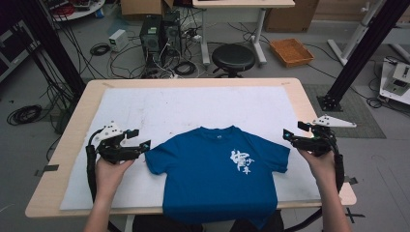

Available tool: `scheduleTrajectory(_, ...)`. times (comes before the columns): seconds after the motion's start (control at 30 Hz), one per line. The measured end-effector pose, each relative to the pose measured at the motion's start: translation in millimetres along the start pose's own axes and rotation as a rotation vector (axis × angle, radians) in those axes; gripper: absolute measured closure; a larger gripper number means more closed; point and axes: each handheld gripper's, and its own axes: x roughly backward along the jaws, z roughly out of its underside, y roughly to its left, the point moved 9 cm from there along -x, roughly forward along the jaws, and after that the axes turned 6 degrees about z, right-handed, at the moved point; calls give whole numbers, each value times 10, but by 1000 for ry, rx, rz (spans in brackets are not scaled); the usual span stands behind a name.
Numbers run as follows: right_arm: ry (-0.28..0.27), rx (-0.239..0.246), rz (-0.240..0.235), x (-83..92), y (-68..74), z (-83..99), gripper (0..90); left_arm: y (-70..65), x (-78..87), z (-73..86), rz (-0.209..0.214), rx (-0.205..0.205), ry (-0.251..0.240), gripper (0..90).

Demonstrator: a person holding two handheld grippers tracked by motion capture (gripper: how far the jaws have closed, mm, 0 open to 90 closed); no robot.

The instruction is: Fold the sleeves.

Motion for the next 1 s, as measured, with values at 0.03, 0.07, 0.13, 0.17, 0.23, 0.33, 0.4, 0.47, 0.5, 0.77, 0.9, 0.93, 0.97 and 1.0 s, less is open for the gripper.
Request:
scheduleTrajectory(0.03,0,-1,1,0,-2,1,263,0,0,0,0,0,0,298)
scheduleTrajectory(0.07,0,0,1,0,-3,3,263,-5,-20,17,10,10,11,298)
scheduleTrajectory(0.13,1,0,0,-3,-1,5,263,-12,-39,38,21,16,24,314)
scheduleTrajectory(0.17,1,0,0,-3,-1,5,263,-12,-39,38,21,16,24,326)
scheduleTrajectory(0.23,1,4,-1,-5,5,3,263,-1,-67,88,25,45,40,331)
scheduleTrajectory(0.33,0,5,-2,-4,10,0,263,17,-81,137,25,73,65,368)
scheduleTrajectory(0.4,1,4,-1,-4,10,1,263,30,-95,182,32,96,84,373)
scheduleTrajectory(0.47,2,2,1,-8,2,6,263,47,-105,235,31,120,111,437)
scheduleTrajectory(0.5,2,2,1,-8,2,6,263,54,-115,263,31,140,124,437)
scheduleTrajectory(0.77,4,1,2,-14,-1,12,263,136,-180,493,-10,213,242,556)
scheduleTrajectory(0.9,3,1,4,-13,-3,13,263,130,-197,504,-23,196,255,608)
scheduleTrajectory(0.93,3,1,3,-14,-2,13,263,120,-213,521,-27,180,270,623)
scheduleTrajectory(0.97,5,3,5,-14,-4,15,263,119,-220,532,-31,170,279,641)
scheduleTrajectory(1.0,5,3,5,-15,-4,16,263,119,-220,532,-41,162,278,652)
